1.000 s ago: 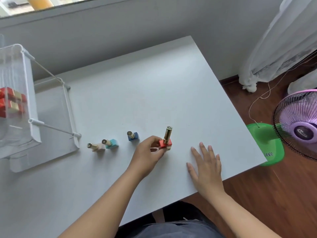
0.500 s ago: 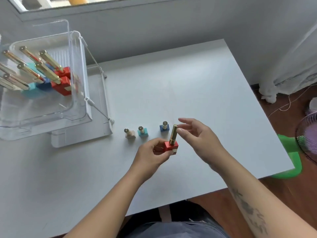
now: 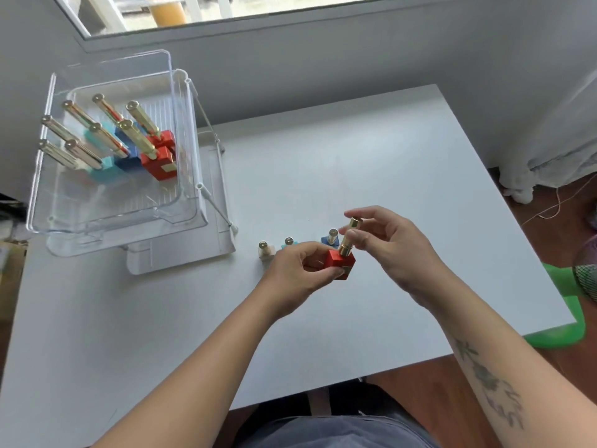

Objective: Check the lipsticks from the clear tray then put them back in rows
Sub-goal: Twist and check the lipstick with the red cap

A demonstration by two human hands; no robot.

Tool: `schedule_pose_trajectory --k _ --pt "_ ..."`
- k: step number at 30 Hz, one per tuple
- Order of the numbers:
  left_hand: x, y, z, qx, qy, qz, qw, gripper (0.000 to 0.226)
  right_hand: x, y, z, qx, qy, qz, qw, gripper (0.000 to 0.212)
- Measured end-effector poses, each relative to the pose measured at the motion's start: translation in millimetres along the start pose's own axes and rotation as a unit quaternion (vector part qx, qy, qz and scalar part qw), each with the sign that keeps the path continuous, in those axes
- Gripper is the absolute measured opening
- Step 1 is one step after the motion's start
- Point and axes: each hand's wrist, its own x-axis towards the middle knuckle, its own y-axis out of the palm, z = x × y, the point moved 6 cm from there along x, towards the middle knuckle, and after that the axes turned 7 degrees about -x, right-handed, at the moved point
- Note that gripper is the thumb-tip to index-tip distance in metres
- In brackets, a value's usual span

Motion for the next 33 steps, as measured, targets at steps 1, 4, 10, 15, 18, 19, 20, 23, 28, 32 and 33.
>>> schedule_pose_trajectory --k 1,4,10,15,18,19,20,23,28,32,33 --pt "1 -1 -3 0.003 0.002 -0.001 1.0 0.021 1 -3 2 0.0 0.0 -0.006 1.0 0.018" --pt "3 0 -9 0.006 0.003 0.003 1.0 0.02 5 -10 6 -0.011 -0.001 -0.034 0.999 0.016" --pt "7 0 -16 0.012 0.005 0.003 1.0 0.02 8 -19 11 -0.012 -0.001 -0.006 1.0 0.035" --pt "10 -1 -21 0.015 -0.001 0.0 1.0 0.021 11 -20 19 0.005 -0.022 0.015 1.0 0.016" --pt "11 3 -22 0.009 -0.008 0.017 1.0 0.02 15 -25 19 -0.02 -0.014 -0.025 0.999 0.012" --pt "11 4 -22 0.009 -0.008 0.015 1.0 0.02 16 -27 19 -0.034 -0.01 -0.034 0.999 0.018" --pt "11 4 -22 0.013 -0.006 0.009 1.0 0.02 16 -28 18 -0.042 -0.005 -0.039 0.998 0.023" --pt "13 3 -24 0.027 0.002 -0.007 1.0 0.019 17 -31 15 -0.042 0.007 -0.017 0.999 0.036" --pt "13 6 -30 0.01 0.007 0.001 1.0 0.017 16 -30 21 -0.013 -0.02 0.037 0.999 0.018" --pt "13 11 -30 0.008 0.006 0.015 1.0 0.017 17 -33 22 -0.03 -0.029 -0.014 0.999 0.013" --pt "13 12 -30 0.007 0.004 0.016 1.0 0.017 18 -34 21 -0.039 -0.024 -0.025 0.999 0.018"
